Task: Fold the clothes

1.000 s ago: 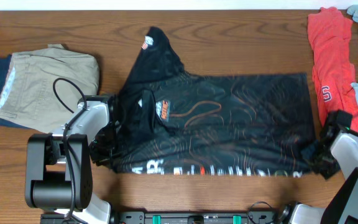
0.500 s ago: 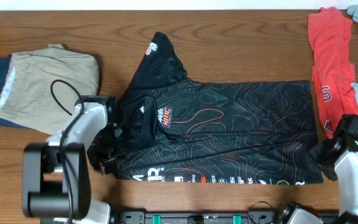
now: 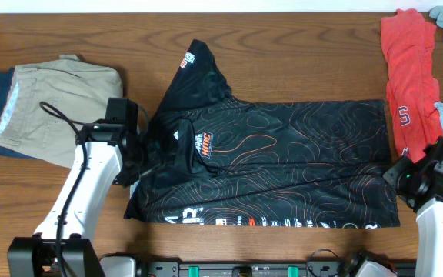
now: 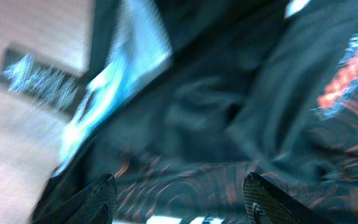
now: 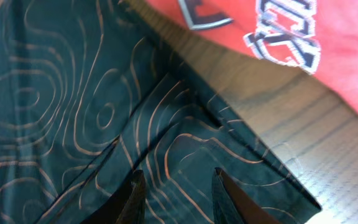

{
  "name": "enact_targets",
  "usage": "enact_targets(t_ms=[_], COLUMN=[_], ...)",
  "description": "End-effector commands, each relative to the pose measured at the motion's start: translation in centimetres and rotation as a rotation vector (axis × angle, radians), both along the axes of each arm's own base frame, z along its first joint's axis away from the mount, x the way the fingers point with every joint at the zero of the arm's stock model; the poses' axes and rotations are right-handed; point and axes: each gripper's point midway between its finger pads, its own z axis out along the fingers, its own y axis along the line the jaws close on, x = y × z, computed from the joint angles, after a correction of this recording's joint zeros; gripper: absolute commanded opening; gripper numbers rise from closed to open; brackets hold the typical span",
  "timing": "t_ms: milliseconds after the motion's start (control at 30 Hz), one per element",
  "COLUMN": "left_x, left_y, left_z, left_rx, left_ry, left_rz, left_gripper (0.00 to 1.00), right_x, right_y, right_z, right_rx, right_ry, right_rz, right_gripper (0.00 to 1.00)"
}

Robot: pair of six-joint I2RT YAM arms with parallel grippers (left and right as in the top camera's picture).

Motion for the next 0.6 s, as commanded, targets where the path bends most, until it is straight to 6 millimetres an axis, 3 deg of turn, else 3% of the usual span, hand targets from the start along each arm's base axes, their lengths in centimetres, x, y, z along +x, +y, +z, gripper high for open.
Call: enact_targets(t_ms=[0, 233, 567], left_x=[1.2, 1.8, 1.8], left_y=[-1.9, -4.4, -5.7], left_z=[0.2, -2.6, -5.2], left_rx=[-0.081, -0.184, -0.248], left_ry=[-0.024, 0.047, 0.116], left_rz=[-0.027, -0.059, -0.061], left_gripper=[0.67, 0.67, 0.65], right_x=[0.9, 0.9, 0.3], right_y=[2.0, 4.6, 4.7], right_z=[-0.4, -3.2, -5.5], right_rx=[0.056, 0.140, 0.167], right_ry=[0.005, 0.107, 0.201], right_rz=[0.128, 0.232, 0.232], right_gripper=[0.33, 0.28, 0.26])
